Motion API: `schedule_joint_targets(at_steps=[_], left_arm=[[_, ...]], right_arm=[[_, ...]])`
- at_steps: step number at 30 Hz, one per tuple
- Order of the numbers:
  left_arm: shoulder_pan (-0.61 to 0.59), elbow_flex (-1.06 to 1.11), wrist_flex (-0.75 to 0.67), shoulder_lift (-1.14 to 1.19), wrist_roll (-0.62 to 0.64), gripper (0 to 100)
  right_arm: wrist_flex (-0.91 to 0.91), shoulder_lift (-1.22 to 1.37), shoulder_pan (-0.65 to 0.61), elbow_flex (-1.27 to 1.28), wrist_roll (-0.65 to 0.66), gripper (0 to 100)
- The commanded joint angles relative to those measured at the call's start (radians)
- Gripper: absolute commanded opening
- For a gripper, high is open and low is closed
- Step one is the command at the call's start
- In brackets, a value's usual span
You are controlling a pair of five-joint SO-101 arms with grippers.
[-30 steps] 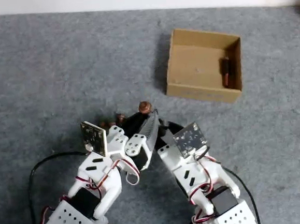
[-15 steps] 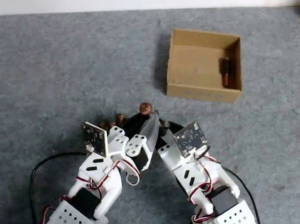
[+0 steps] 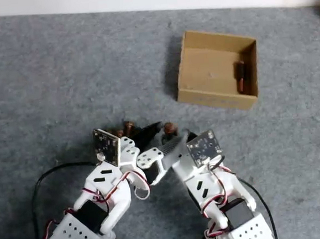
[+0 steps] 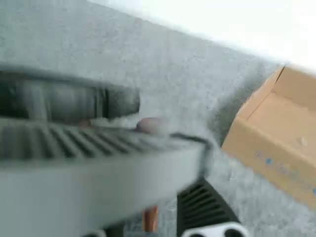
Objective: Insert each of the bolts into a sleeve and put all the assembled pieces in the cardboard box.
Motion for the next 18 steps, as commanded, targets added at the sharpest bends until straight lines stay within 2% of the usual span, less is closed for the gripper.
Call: schedule_joint_targets(at_steps=[1,6,12,14,16,18], left_arm=[[0.008,-0.079,0.046,-0.013,-0.008,27],[0.001,-0.079,0.046,-0.015,0.0,27],[-0.122,-0.147,0.055,-0.022,0.161,27],[-0.163,-0.188,0.104,-0.022,0.239,27],[-0.205,-0.231,0.161,-0.022,0.29,23],[-0.249,-0.26,0.192,-0.022,0.307,14]], right_arm=[[-0.025,-0.016,-0.002,0.005,0.003,0.5],[-0.03,-0.016,-0.002,0.012,0.046,0.5],[-0.071,-0.016,-0.002,0.018,0.051,0.5],[-0.108,-0.016,-0.002,0.047,0.052,0.5],[-0.134,-0.016,-0.002,0.085,0.052,0.5],[-0.14,-0.016,-0.002,0.104,0.052,0.5]])
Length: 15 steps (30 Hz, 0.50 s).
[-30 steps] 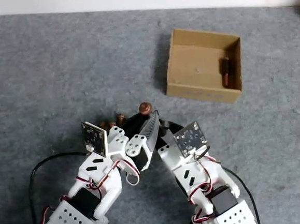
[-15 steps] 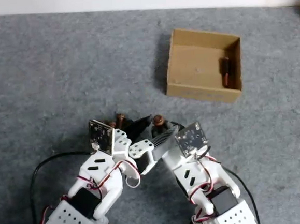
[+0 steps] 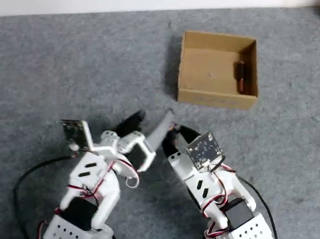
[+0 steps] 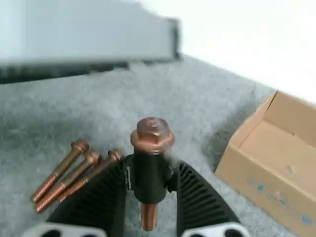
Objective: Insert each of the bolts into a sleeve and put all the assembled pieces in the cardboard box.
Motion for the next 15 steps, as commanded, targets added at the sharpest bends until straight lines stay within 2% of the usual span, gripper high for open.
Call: schedule_joint_targets(at_steps=[1,2,4,7,11,15], left_arm=[[-0.09,-0.093,0.035,-0.013,0.025,8],[-0.113,-0.09,0.035,-0.013,0.005,1],[-0.148,-0.088,0.035,-0.004,-0.026,3],[-0.199,-0.051,0.015,-0.002,-0.034,0],[-0.311,0.033,-0.183,0.058,-0.034,1],[-0.383,0.016,-0.361,0.309,-0.032,1]], right_arm=[[-0.048,-0.013,-0.001,0.107,0.014,0.5],[-0.048,-0.013,0.001,0.107,0.014,0.5],[-0.048,-0.012,0.008,0.107,0.014,0.5],[-0.041,-0.005,0.058,0.107,0.014,0.5],[0.079,-0.004,0.09,0.033,0.014,0.5],[0.176,0.005,0.133,-0.139,0.071,0.5]])
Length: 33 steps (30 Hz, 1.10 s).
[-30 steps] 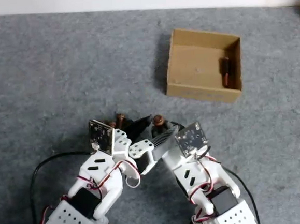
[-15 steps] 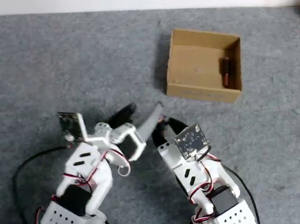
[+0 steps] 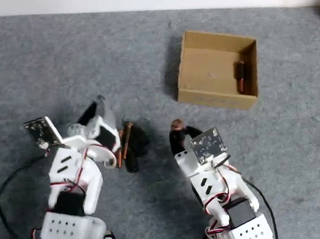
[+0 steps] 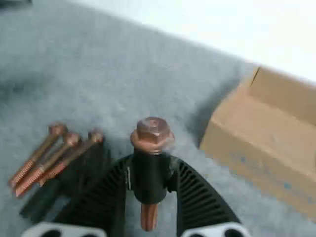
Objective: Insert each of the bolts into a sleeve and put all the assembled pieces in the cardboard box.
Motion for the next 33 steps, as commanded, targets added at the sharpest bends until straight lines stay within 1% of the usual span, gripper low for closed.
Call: schedule_joint_targets(at_steps=[1,3,5,7,10,15,17,23,27,30,32,33], left_arm=[[-0.045,-0.059,-0.146,0.243,-0.002,1],[-0.05,-0.12,-0.169,0.407,-0.002,1],[-0.054,-0.194,-0.17,0.556,0.002,1],[-0.087,-0.259,-0.172,0.677,0.005,1],[-0.119,-0.321,-0.172,0.771,0.006,1],[-0.116,-0.328,-0.17,0.788,0.006,1],[-0.116,-0.329,-0.172,0.788,0.006,1],[-0.116,-0.329,-0.172,0.788,0.006,1],[-0.099,-0.331,-0.172,0.788,0.003,1],[-0.084,-0.328,-0.169,0.788,0.0,1],[-0.085,-0.328,-0.169,0.788,0.0,1],[-0.085,-0.328,-0.17,0.788,0.0,1]], right_arm=[[0.03,0.022,0.05,-0.148,0.077,0.5],[0.03,0.099,0.065,-0.211,0.101,0.5],[0.027,0.236,0.099,-0.286,0.127,0.5],[0.027,0.421,0.148,-0.452,0.147,0.5],[0.028,0.771,0.242,-0.757,0.147,0.5],[0.058,1.412,0.348,-1.34,0.149,0.5],[0.139,1.679,0.38,-1.626,0.149,0.5],[0.484,2.447,0.433,-2.531,0.153,0.5],[0.601,2.885,0.463,-3.06,0.155,0.5],[0.639,3.163,0.467,-3.361,0.166,0.5],[0.661,3.292,0.463,-3.462,0.21,0.5],[0.662,3.317,0.461,-3.455,0.226,0.5]])
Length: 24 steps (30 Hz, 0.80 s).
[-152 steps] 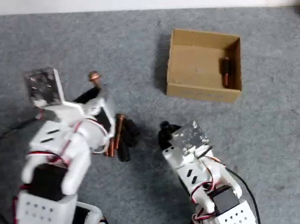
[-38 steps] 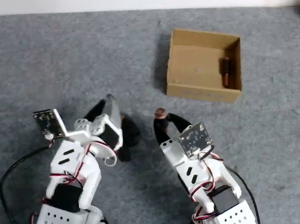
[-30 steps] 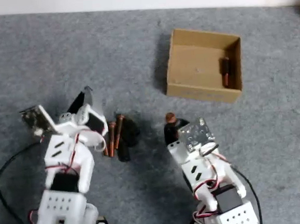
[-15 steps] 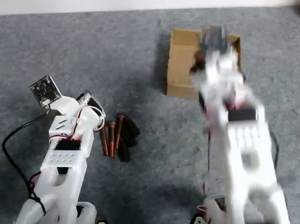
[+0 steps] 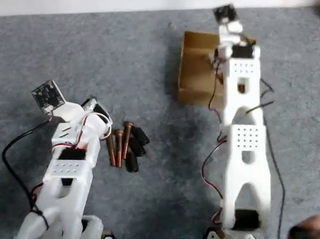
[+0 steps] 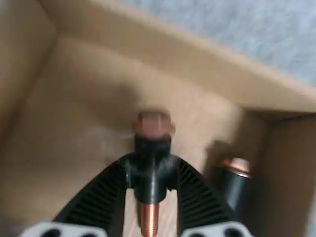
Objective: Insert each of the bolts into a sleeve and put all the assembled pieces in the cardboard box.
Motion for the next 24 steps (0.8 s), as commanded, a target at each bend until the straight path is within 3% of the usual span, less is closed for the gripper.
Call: schedule_joint_targets(at_steps=[1,10,12,17,24], left_arm=[[0.016,-0.051,-0.025,0.002,0.002,1],[0.018,-0.051,-0.025,0.002,0.0,1],[0.016,-0.051,-0.025,0.002,0.0,1],[0.016,-0.051,-0.025,0.002,0.0,1],[0.016,-0.051,-0.026,0.002,0.0,1]], right_arm=[[0.033,0.13,0.002,-0.231,0.044,0.5],[0.101,0.088,0.007,-0.202,0.044,1.2],[0.12,0.073,0.008,-0.203,0.044,7.7],[0.188,-0.015,0.004,-0.203,0.046,36.5],[0.278,-0.236,-0.016,-0.203,0.046,35.1]])
